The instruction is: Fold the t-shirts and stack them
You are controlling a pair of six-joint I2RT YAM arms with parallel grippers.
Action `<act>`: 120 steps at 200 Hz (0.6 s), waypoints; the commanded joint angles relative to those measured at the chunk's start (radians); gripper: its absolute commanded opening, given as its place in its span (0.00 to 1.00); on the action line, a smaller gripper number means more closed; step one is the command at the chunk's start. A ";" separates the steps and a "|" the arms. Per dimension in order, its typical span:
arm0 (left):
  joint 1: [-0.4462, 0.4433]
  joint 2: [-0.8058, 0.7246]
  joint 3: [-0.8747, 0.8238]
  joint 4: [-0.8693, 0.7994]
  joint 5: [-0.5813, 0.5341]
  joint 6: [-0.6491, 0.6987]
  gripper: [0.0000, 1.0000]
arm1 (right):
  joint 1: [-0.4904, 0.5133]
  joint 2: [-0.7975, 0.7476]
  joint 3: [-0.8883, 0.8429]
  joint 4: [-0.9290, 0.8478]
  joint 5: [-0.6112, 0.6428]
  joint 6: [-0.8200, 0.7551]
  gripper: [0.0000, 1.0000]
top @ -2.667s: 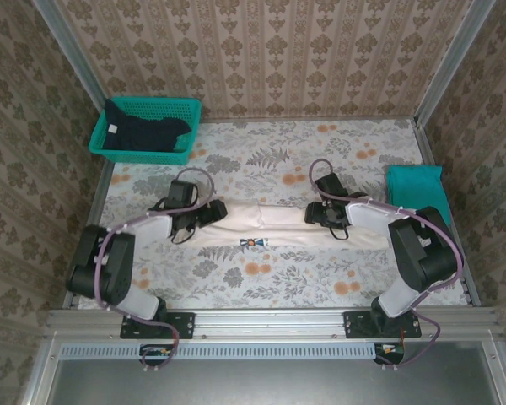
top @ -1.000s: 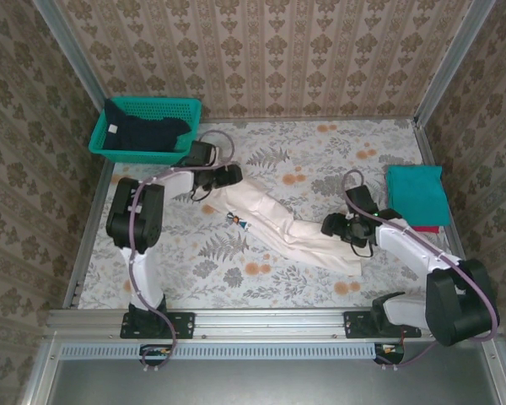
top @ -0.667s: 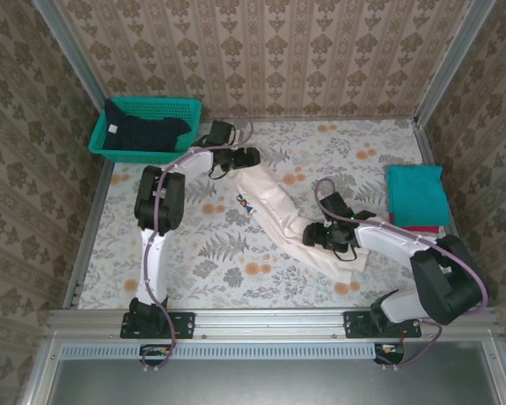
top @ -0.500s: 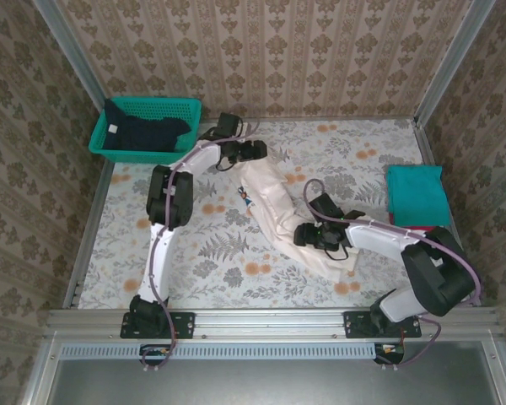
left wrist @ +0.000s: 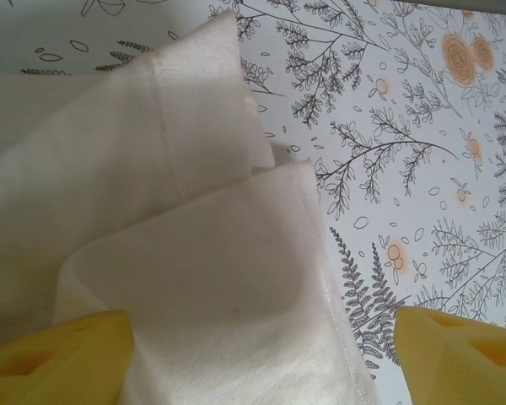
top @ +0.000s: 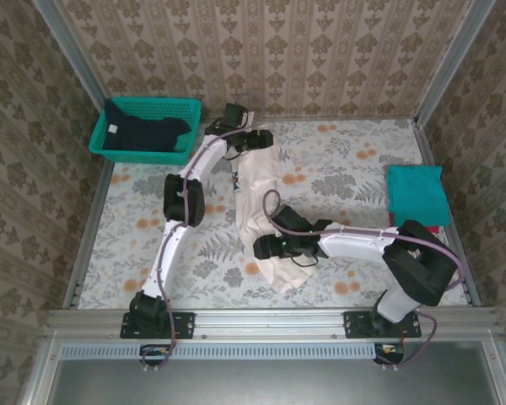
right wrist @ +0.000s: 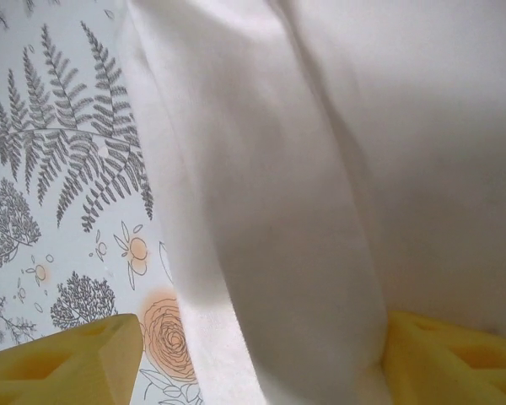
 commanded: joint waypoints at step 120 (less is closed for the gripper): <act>-0.078 -1.166 -1.378 0.580 -0.195 -0.006 0.92 | -0.382 0.298 0.483 -0.013 -0.080 -0.095 0.73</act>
